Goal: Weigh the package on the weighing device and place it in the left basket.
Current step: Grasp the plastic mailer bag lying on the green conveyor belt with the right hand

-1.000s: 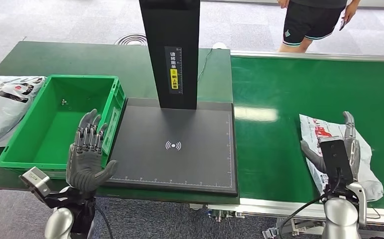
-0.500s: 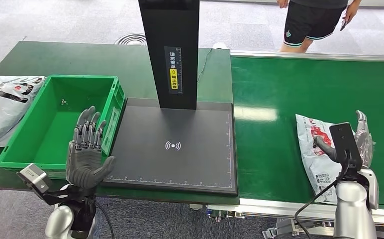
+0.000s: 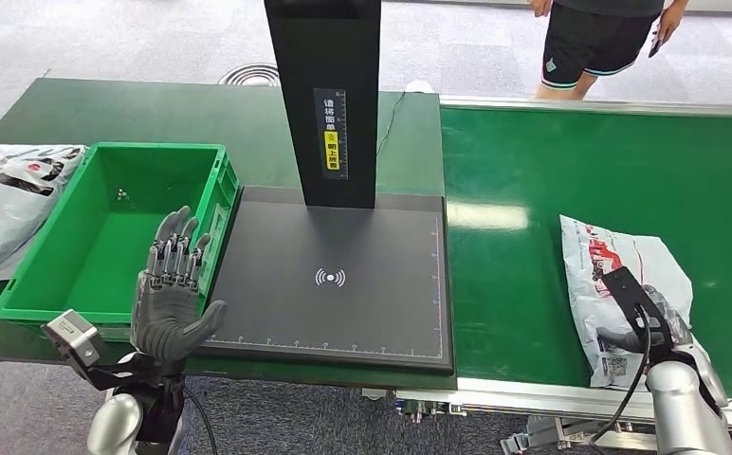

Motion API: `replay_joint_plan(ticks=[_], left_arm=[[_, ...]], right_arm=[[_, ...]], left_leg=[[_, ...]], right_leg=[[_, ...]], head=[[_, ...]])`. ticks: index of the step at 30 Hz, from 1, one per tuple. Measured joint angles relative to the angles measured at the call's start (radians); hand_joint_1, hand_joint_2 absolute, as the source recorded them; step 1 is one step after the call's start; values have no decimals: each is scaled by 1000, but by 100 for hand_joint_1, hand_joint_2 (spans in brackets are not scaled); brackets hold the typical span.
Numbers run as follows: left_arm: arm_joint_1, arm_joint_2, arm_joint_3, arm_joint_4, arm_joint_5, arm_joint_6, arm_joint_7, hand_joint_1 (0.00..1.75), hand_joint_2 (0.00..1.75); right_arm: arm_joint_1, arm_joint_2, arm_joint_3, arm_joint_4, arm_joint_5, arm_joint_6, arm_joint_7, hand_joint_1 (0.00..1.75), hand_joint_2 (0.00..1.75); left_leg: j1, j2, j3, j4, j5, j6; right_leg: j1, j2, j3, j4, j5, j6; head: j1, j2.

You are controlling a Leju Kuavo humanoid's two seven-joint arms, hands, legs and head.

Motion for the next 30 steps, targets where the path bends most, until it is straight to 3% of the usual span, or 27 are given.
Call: replay_joint_plan(ticks=[8,9,12,13,30], left_arm=[[12,2,1,-1,-9,6,10,0,175],[16,2,1,-1,-10,7,12,0,175],[24,2,2,-3,-11,11,12,0,175],[25,2,3,-4,-11,13,12,0,175],[50,2,13,-20,-18,19,13,0,175]], right_arm=[[53,-3,19,-40,10,43,74,0,175],[67,-2,24,-56,18,55,89,30,175],[98,-1,41,-91,42,88,120,161,175],[108,-1,48,-101,50,96,127,175,175],[179,1,111,-245,62,153,139,175,175]], left_leg=[[0,-1,0,0,0,0],[0,-1,0,0,0,0],[0,-1,0,0,0,0],[0,-1,0,0,0,0],[0,-1,1,0,-1,1]], right_leg=[[0,-1,1,0,-1,1],[0,-1,1,0,-1,1],[0,-1,1,0,-1,2],[0,-1,1,0,-1,2],[0,-1,2,0,-1,2]], head=[[0,0],[0,0],[0,0],[0,0],[0,0]])
